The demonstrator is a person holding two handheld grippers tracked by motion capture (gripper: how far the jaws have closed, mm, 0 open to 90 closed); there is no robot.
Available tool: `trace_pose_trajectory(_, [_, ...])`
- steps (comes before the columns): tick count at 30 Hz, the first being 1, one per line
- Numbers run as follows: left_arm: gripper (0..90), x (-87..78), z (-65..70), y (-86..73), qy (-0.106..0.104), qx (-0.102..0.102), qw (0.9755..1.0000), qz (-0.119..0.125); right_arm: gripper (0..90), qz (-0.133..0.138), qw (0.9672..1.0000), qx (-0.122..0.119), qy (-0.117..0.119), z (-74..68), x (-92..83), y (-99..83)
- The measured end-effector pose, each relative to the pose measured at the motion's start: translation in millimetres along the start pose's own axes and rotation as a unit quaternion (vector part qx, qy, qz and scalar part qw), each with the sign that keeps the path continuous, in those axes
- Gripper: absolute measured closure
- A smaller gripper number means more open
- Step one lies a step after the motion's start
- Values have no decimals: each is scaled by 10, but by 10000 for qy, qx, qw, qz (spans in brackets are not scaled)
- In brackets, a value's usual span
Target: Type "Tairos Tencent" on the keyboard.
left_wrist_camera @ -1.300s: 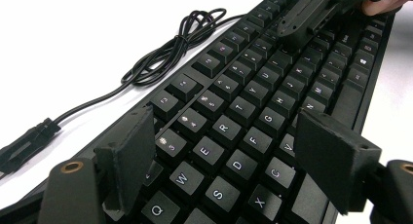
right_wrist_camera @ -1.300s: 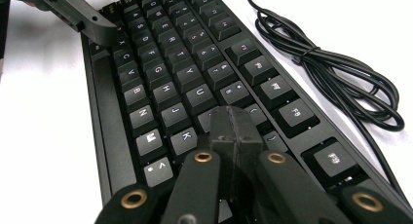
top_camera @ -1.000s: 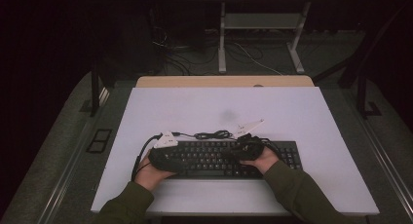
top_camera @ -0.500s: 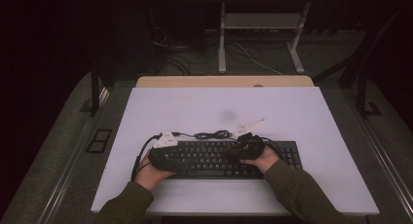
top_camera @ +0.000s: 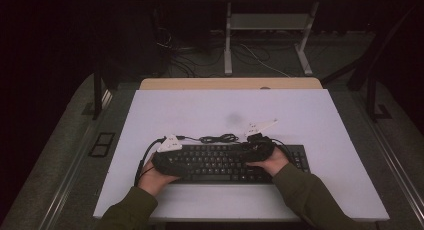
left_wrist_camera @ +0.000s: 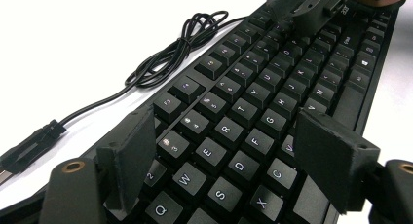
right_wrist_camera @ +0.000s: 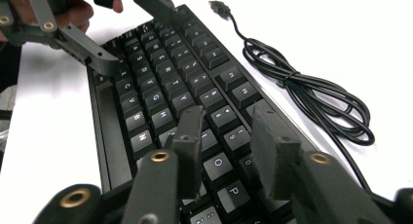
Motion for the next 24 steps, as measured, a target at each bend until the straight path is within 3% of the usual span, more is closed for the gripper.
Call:
trace_pose_trajectory(10, [301,-51,-3,3,-9,8,10000,19,398,166,9997,140,-145,47,7,20])
trace_pose_trajectory(18, [433,-94,-5,-9,-35,64,10000,-27,361,224,9993,195,-230,70,12,20])
trace_pose_trajectory(24, [595,-134,2,-9,-24,196,9997,-126,353,233,9992,205,-249,72,14,21])
Point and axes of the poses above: each handheld gripper's, and its own axes: x roughly forward along the jaws, y roughly out of its top, z roughly to its right, the point moved 6 cm from there along x, roughly forward along the jaws, and after that the axes turned 9 degrees about -y, right-handed, at the moved point
